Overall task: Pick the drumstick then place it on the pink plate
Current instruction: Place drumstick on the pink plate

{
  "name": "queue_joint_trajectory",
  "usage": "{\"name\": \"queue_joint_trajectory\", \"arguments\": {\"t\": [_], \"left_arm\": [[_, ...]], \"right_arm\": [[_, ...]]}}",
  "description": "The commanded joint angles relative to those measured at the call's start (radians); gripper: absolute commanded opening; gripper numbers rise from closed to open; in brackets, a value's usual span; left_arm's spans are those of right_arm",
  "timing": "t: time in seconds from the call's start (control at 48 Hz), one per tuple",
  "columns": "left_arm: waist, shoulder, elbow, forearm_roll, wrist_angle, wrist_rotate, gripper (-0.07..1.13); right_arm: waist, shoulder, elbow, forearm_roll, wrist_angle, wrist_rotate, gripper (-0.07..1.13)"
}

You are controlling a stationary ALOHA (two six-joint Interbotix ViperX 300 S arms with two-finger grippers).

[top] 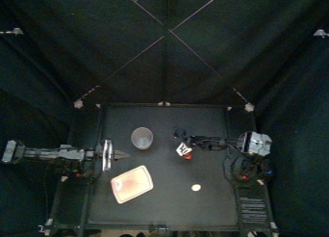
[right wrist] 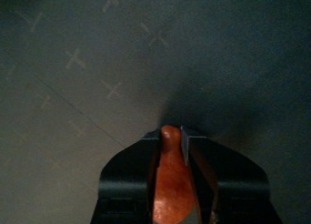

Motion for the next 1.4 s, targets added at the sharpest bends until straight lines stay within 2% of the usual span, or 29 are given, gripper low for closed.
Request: {"name": "queue_joint_trajectory", "arguments": {"t": [0.021, 0.104, 0.458, 0.771, 1.396], "left_arm": [[0.0, 0.005, -0.014, 0.0, -0.009, 0.0, 0.05], [0.0, 0.005, -0.014, 0.0, -0.009, 0.0, 0.05], [0.002, 0.005, -0.015, 0.0, -0.009, -0.002, 0.05], [0.008, 0.005, -0.015, 0.0, -0.009, 0.0, 0.05], [0.009, 0.005, -0.012, 0.003, -0.009, 0.003, 0.05]], "right_arm": [[0.009, -0.021, -0.028, -0.005, 0.002, 0.011, 0.59], [0.028, -0.028, -0.048, -0.005, 0.002, 0.012, 0.59], [0.198, -0.028, -0.225, -0.006, 0.002, 0.009, 0.59], [0.339, 0.129, -0.466, -0.006, 0.002, 0.005, 0.59], [0.471, 0.414, -0.881, -0.08, 0.11, -0.002, 0.59]]}}
